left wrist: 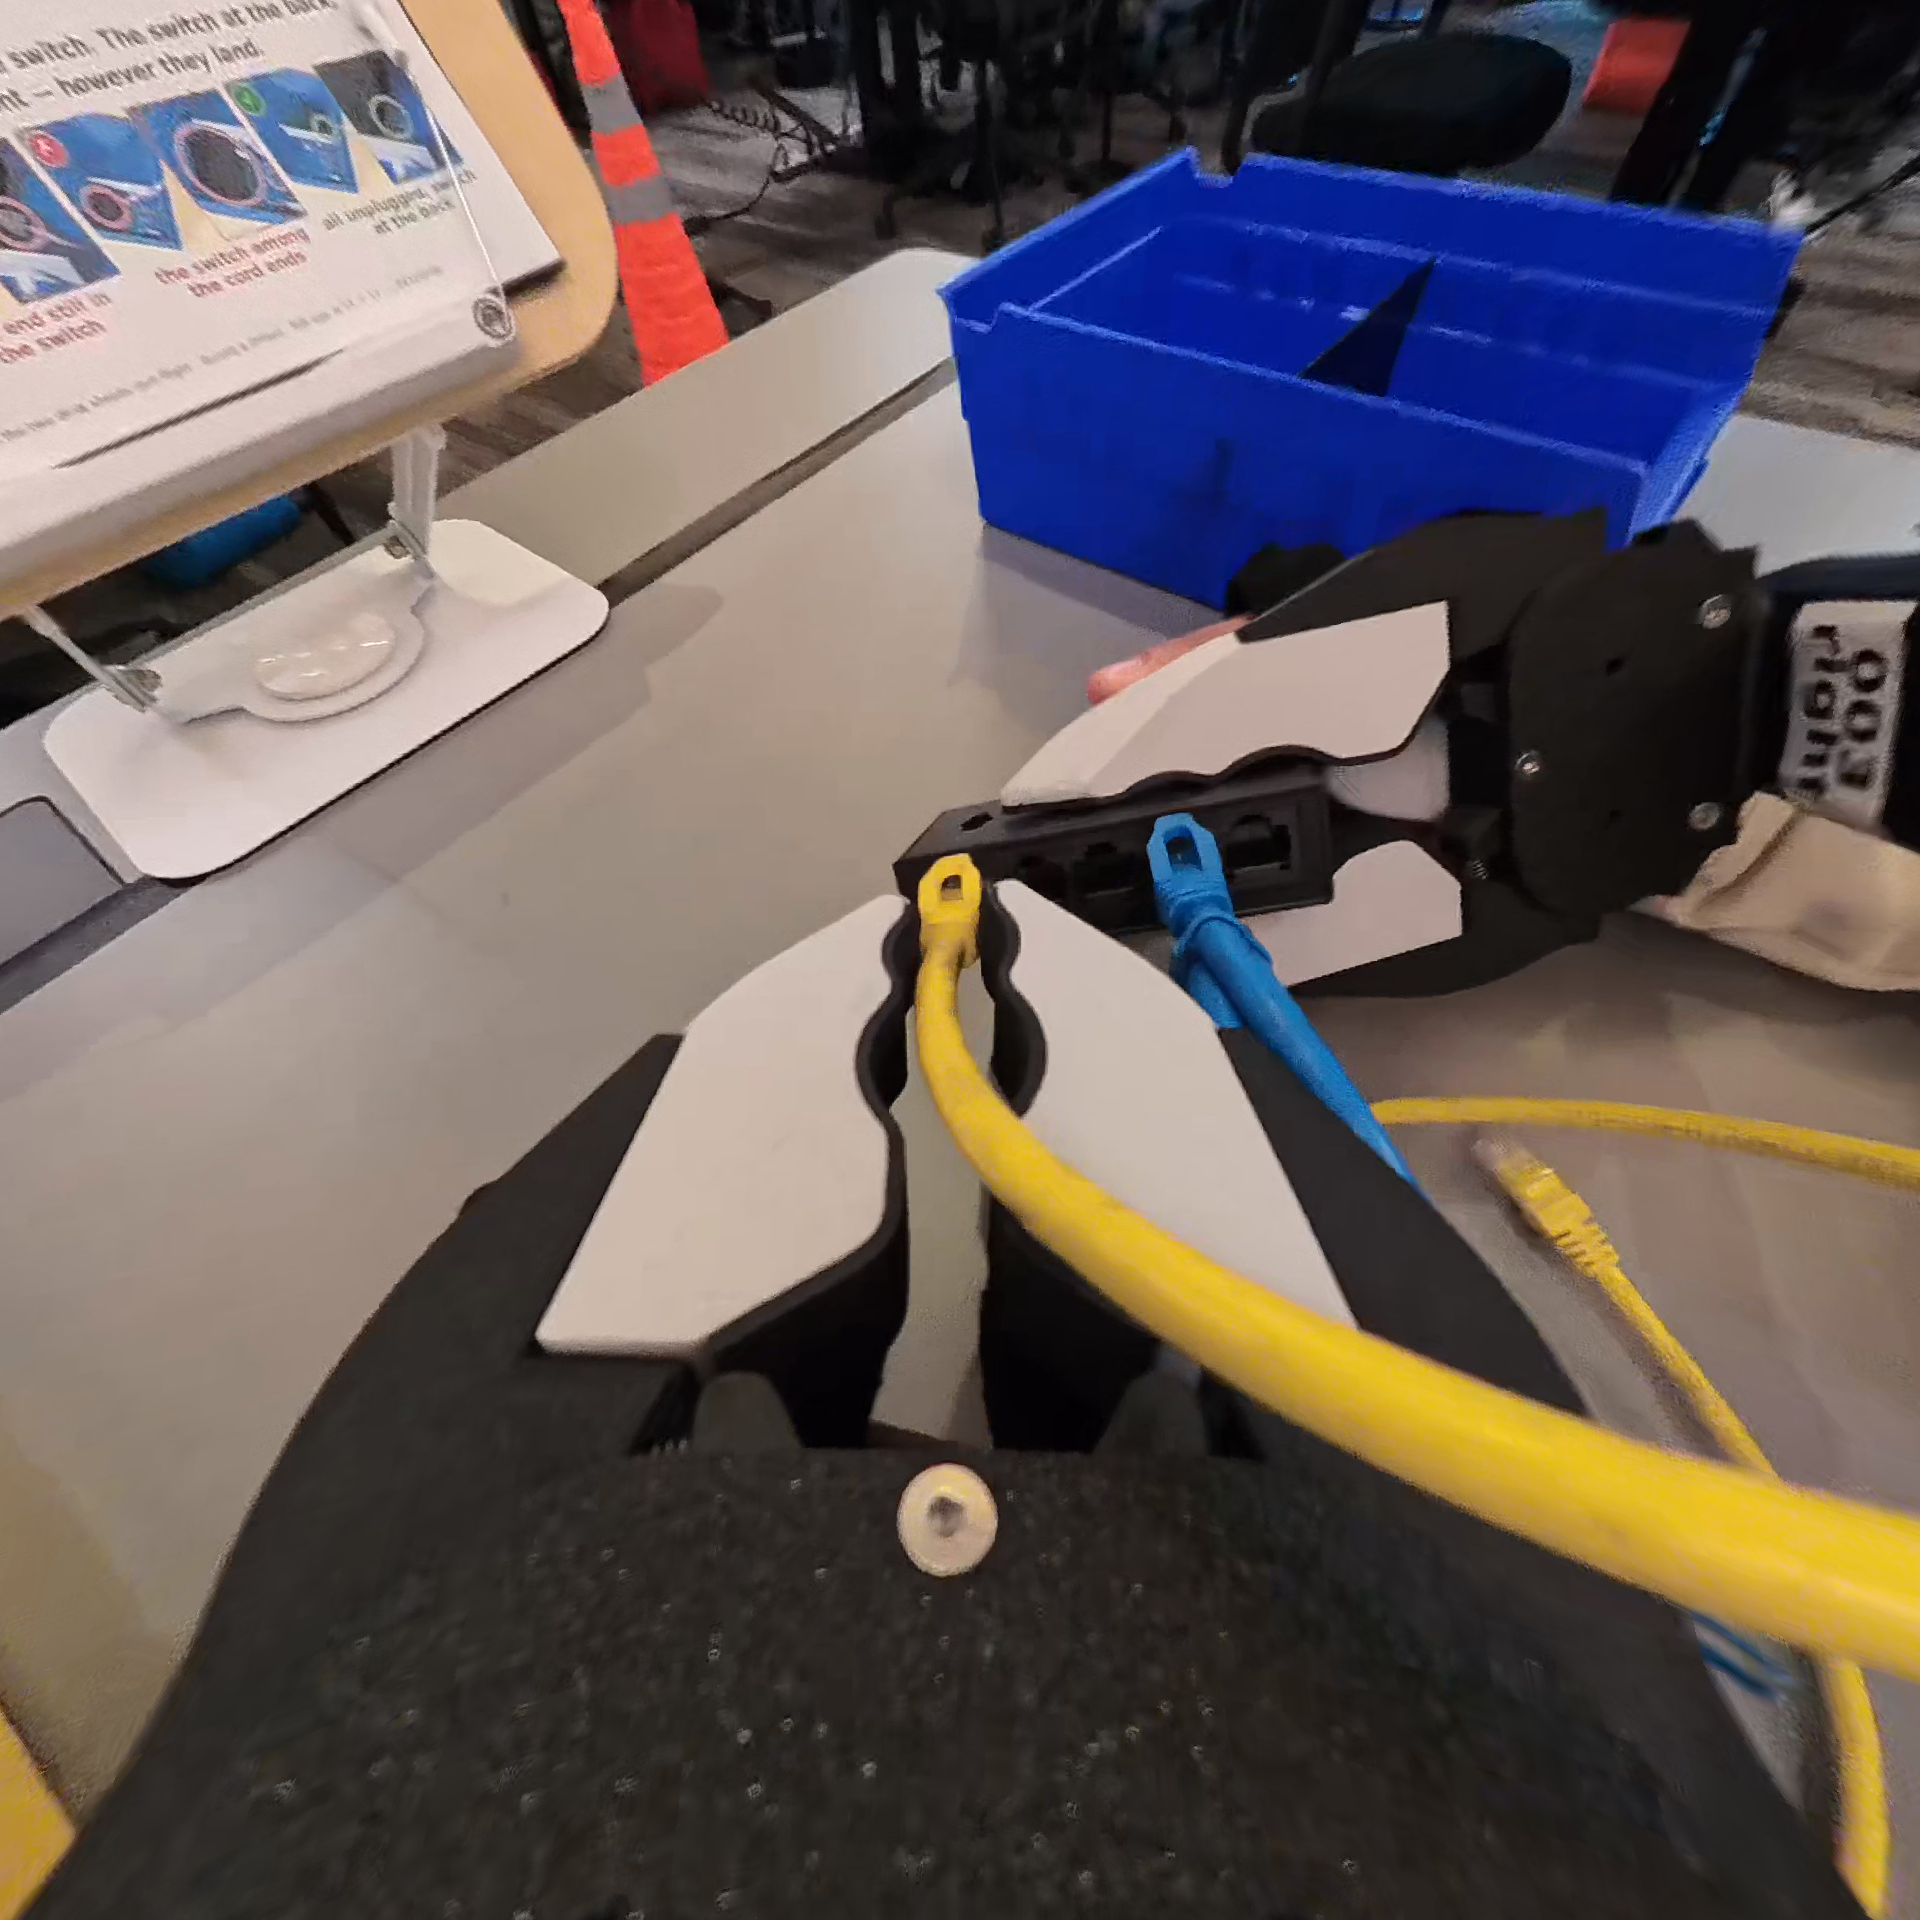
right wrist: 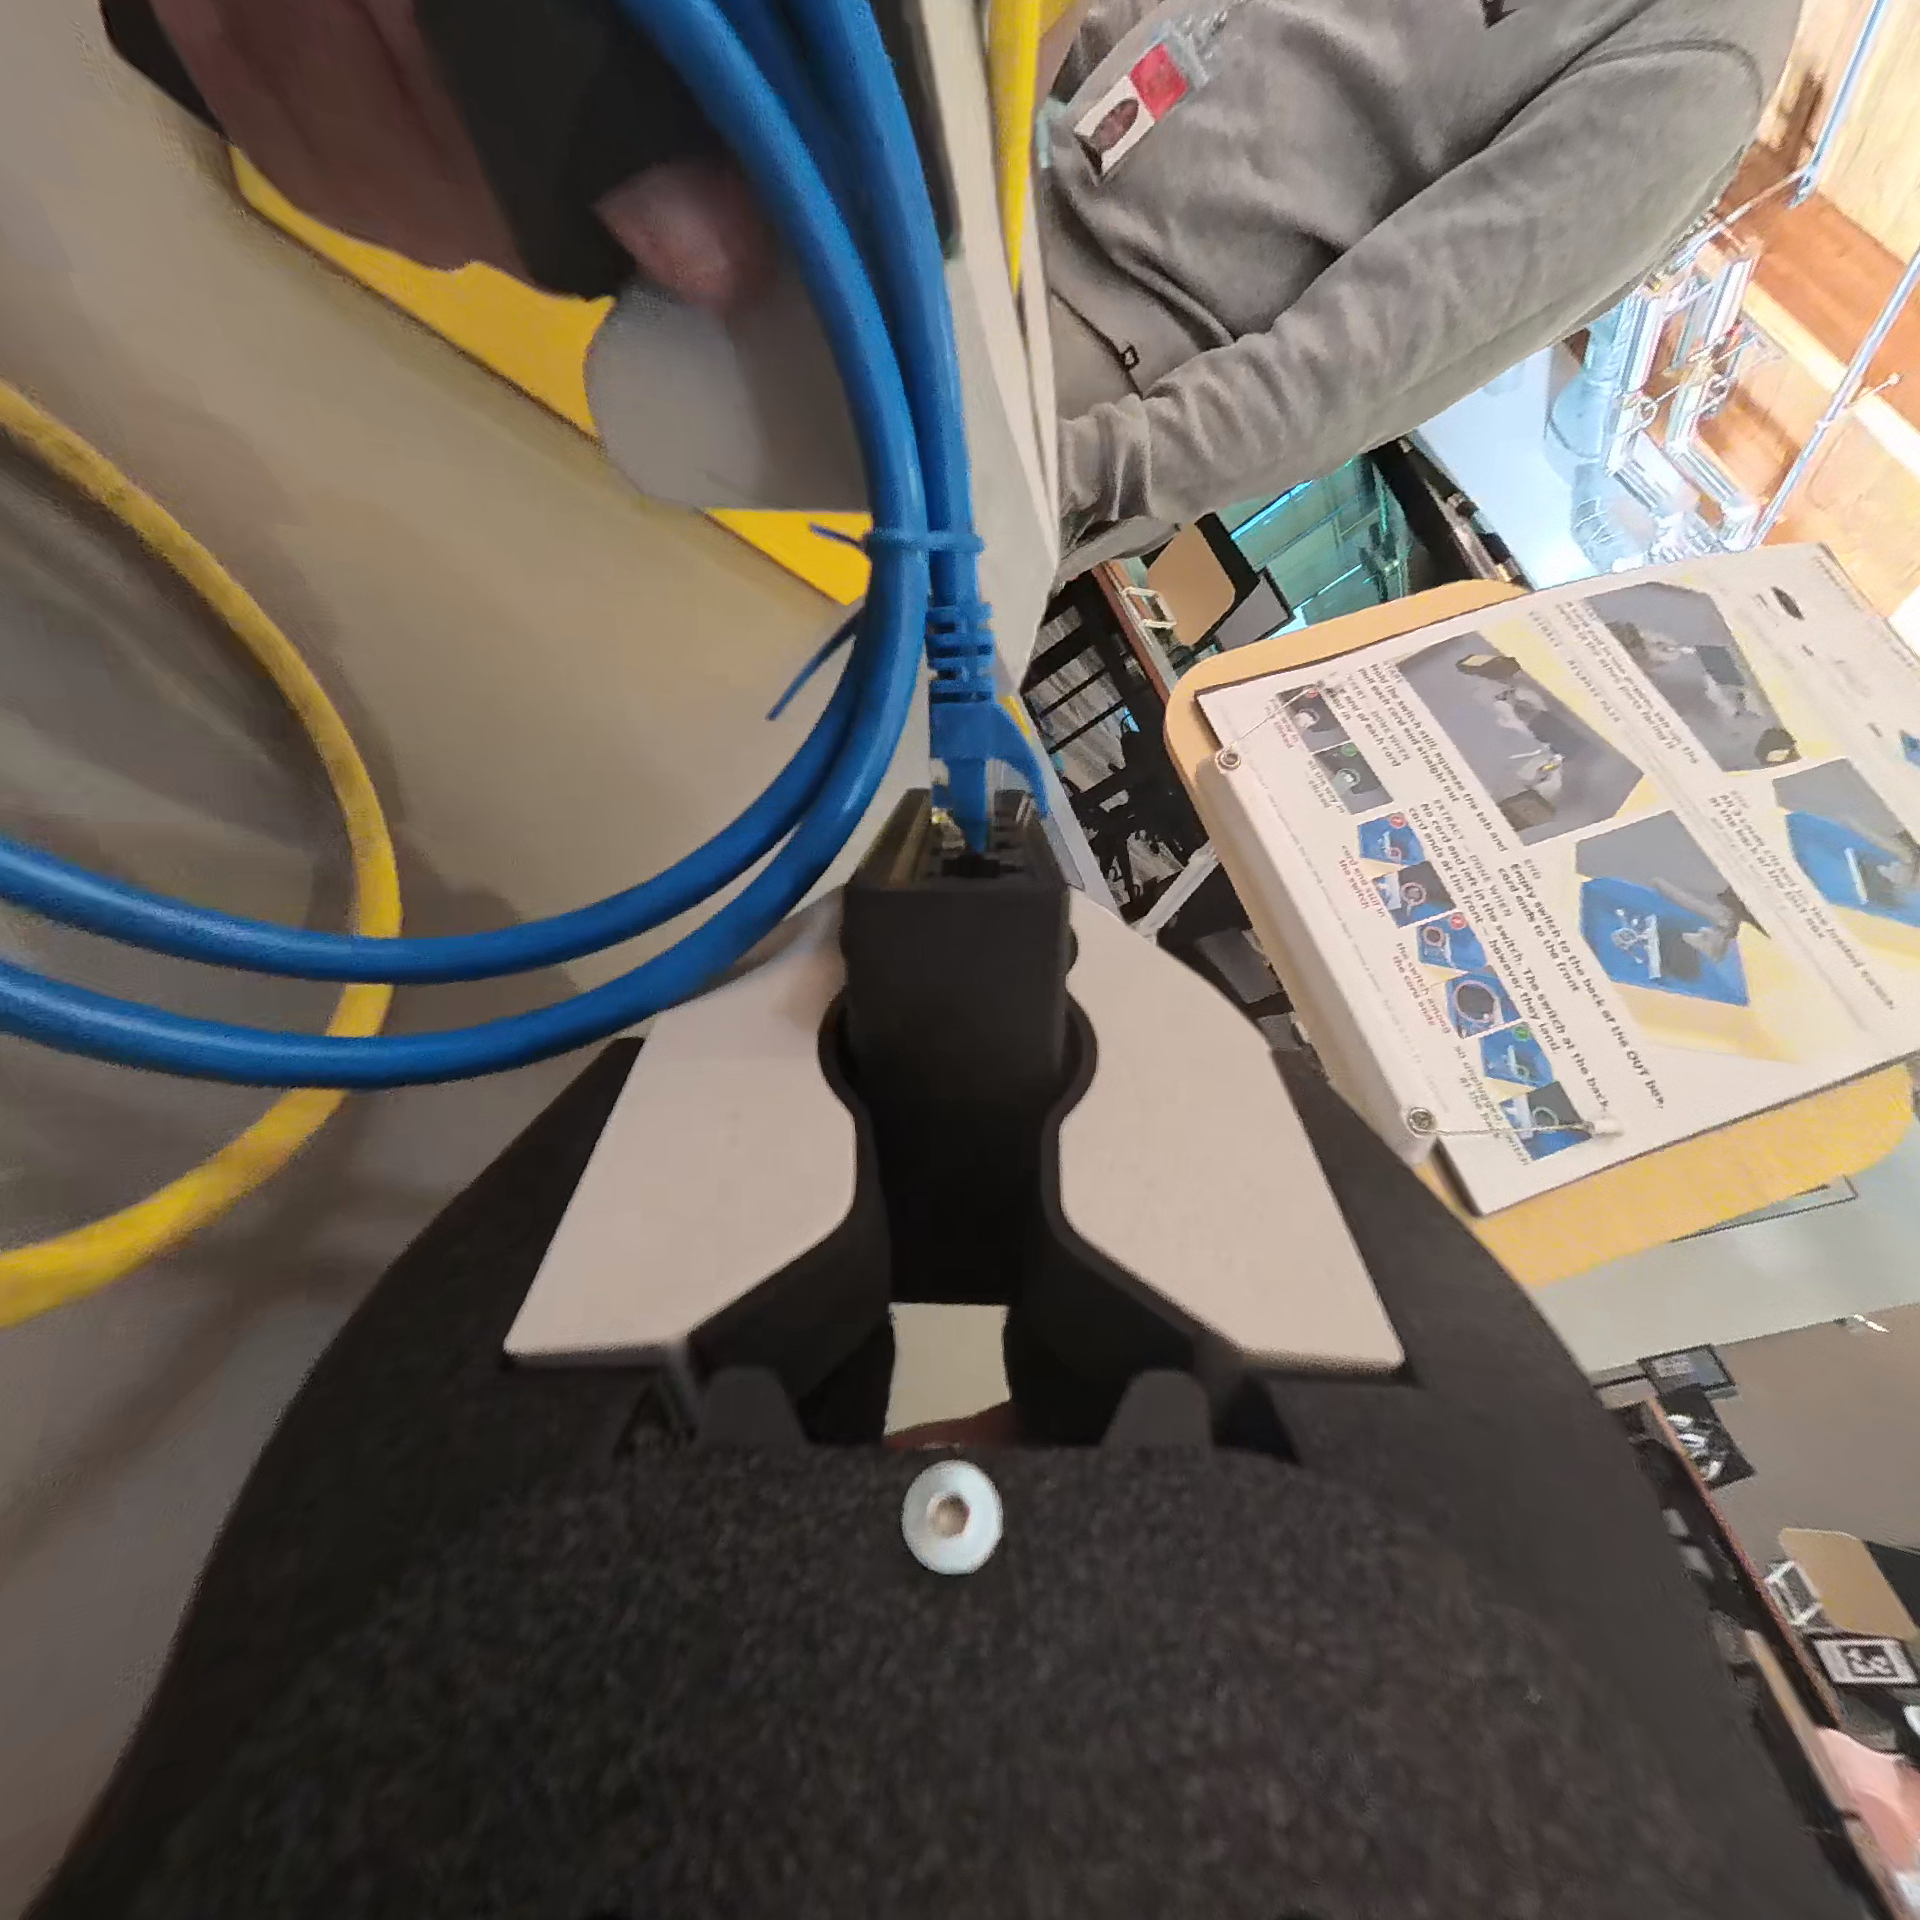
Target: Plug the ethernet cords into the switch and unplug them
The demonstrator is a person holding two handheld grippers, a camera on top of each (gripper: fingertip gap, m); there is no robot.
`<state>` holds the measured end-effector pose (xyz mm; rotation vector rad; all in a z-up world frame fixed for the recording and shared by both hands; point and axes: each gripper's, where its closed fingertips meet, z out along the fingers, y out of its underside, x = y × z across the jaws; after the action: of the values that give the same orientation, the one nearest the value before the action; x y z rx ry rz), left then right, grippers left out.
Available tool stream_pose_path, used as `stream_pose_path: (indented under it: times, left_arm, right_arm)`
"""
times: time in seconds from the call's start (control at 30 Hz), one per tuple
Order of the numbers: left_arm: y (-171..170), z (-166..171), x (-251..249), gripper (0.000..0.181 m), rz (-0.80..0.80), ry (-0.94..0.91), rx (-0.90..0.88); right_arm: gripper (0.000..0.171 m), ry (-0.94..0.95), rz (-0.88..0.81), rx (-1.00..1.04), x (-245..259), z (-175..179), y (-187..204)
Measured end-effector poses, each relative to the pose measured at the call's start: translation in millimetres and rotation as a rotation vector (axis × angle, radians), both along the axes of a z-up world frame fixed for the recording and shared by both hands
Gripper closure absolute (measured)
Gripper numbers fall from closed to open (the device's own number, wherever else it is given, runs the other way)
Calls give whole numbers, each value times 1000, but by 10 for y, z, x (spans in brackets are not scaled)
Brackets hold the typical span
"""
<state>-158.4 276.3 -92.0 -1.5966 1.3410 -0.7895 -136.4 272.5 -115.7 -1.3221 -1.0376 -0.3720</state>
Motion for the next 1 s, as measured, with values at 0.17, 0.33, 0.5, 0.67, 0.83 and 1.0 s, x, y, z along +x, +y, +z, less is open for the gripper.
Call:
stream_pose_path:
  times: [0.17, 0.33, 0.5, 0.67, 0.83, 1.0]
  left_arm:
    - [27, -12, -43, 164, -15, 4, -125]
    - [-15, -24, -18, 170, -20, -1, -113]
    - [-16, -11, 4, 165, -4, -18, -112]
    - [-17, 3, 3, 170, -1, -36, -142]
    - [-40, -10, 11, 170, -1, -53, -122]
    - [-67, -48, 35, 169, 10, -96, -135]
  right_arm:
    - [141, 28, -3, 14, 12, 71, 22]
    - [141, 9, -8, 23, 28, 59, 18]
    - [141, -5, -6, 25, 45, 51, 27]
    - [141, -38, -8, 47, 24, 53, 16]
    - [142, -17, -4, 63, 14, 65, 0]
    - [143, 13, 39, 47, 17, 59, -33]
